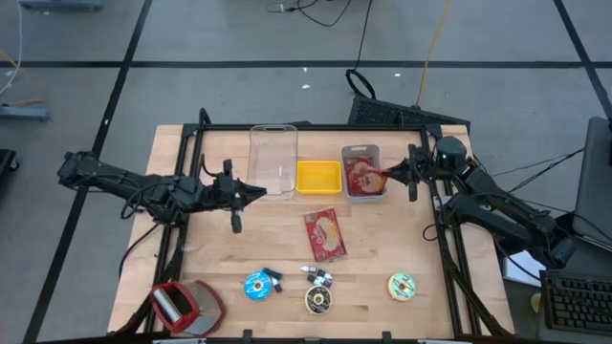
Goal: Pick & Place Food Item
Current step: Put the left red popcorn bag into the gray bin
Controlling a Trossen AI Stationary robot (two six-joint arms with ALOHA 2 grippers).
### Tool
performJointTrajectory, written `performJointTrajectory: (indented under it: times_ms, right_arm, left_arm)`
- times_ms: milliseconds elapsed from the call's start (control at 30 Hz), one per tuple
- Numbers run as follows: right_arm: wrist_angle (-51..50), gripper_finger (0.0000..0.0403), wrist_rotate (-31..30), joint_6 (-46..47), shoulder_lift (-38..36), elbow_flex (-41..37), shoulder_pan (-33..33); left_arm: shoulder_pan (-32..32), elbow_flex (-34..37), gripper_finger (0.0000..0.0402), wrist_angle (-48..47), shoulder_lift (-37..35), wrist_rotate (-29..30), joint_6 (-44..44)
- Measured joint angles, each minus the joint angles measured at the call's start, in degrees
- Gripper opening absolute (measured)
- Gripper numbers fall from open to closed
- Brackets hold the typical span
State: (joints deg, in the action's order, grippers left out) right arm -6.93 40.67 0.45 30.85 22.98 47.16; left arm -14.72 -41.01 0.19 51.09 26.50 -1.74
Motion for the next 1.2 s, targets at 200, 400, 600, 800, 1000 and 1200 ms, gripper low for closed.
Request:
performJointTrajectory:
  times_ms: [200,400,600,800,1000,1200]
  right_arm:
    - [2.1,0.0,-0.03,0.89,3.82,-1.44,-1.13]
    - [6.53,0.0,-2.31,1.03,7.66,-2.71,-3.9]
    - [7.7,0.001,-11.79,0.48,7.87,-2.8,-4.42]
    - [8.76,0.0049,-12.16,-0.05,7.87,-2.8,-4.44]
    - [9.16,0.0122,-13.67,-1.23,7.87,-2.8,-4.45]
    - [12.16,0.0188,-20.51,-1.98,7.87,-2.8,-4.44]
  left_arm:
    - [0.0,0.0,0.0031,0.0,0.0,-0.02,0.0]
    - [0.02,0.0,0.0031,0.02,0.02,0.0,0.0]
    - [0.01,0.0,0.0031,0.02,0.02,0.0,0.0]
    - [0.02,0.0,0.0031,0.02,0.02,0.0,0.0]
    - [0.02,0.0,0.0031,0.02,0.02,0.0,0.0]
    - [0.01,0.0,0.0031,0.02,0.02,0.0,0.0]
